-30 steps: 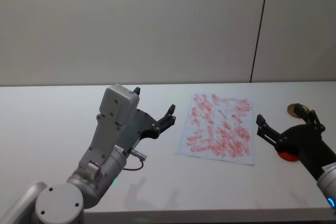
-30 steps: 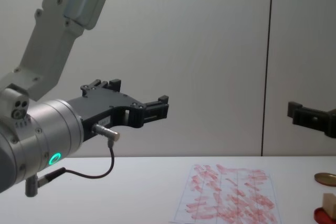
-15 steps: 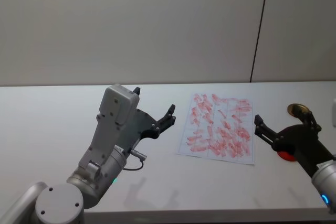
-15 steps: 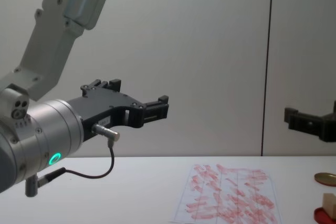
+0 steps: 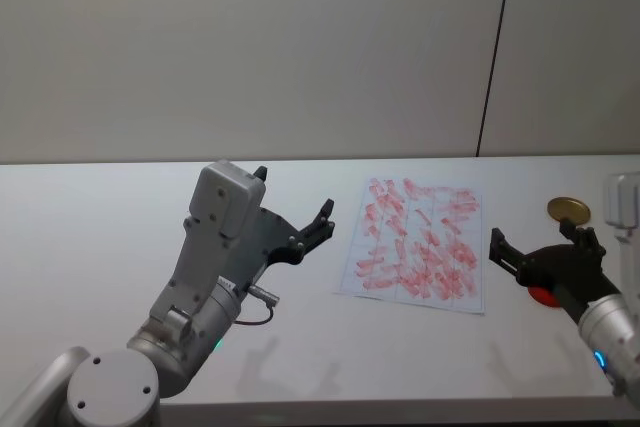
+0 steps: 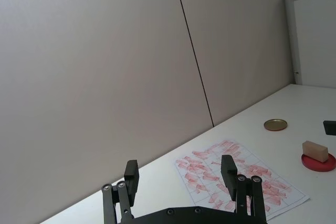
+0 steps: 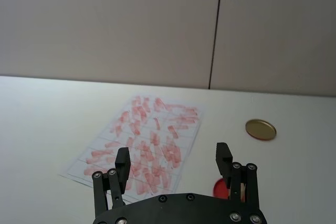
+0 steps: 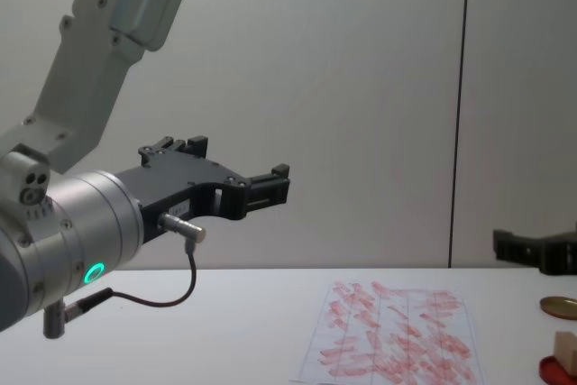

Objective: Use the one hand to pick up the stamp and affix it onto the A4 paper.

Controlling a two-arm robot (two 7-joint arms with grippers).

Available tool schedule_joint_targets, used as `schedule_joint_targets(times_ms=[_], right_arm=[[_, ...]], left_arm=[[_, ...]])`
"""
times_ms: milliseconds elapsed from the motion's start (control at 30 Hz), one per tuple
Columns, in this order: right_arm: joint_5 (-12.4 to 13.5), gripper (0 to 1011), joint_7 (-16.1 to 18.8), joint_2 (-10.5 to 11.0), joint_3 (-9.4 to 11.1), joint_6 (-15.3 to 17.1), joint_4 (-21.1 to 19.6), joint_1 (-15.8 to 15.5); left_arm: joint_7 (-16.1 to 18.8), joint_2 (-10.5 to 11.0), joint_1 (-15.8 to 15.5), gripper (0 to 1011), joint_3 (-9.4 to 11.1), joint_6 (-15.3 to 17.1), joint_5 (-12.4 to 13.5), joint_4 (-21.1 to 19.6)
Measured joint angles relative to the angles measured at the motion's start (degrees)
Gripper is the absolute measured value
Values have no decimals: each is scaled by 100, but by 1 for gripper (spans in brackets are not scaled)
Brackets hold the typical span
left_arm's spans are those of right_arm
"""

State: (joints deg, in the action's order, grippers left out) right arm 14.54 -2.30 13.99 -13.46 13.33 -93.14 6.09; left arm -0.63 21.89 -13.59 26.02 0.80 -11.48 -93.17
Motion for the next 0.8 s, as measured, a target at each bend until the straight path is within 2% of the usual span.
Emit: schedule_joint_targets(times_ms=[367, 800], right_arm=[[92, 1001, -319, -156, 163, 615, 695, 473], [194, 1001, -447, -183, 372, 837, 1334, 853]], left_arm=[[0, 0, 0, 993, 0, 0, 0, 0], [0, 0, 0, 993, 0, 0, 0, 0]])
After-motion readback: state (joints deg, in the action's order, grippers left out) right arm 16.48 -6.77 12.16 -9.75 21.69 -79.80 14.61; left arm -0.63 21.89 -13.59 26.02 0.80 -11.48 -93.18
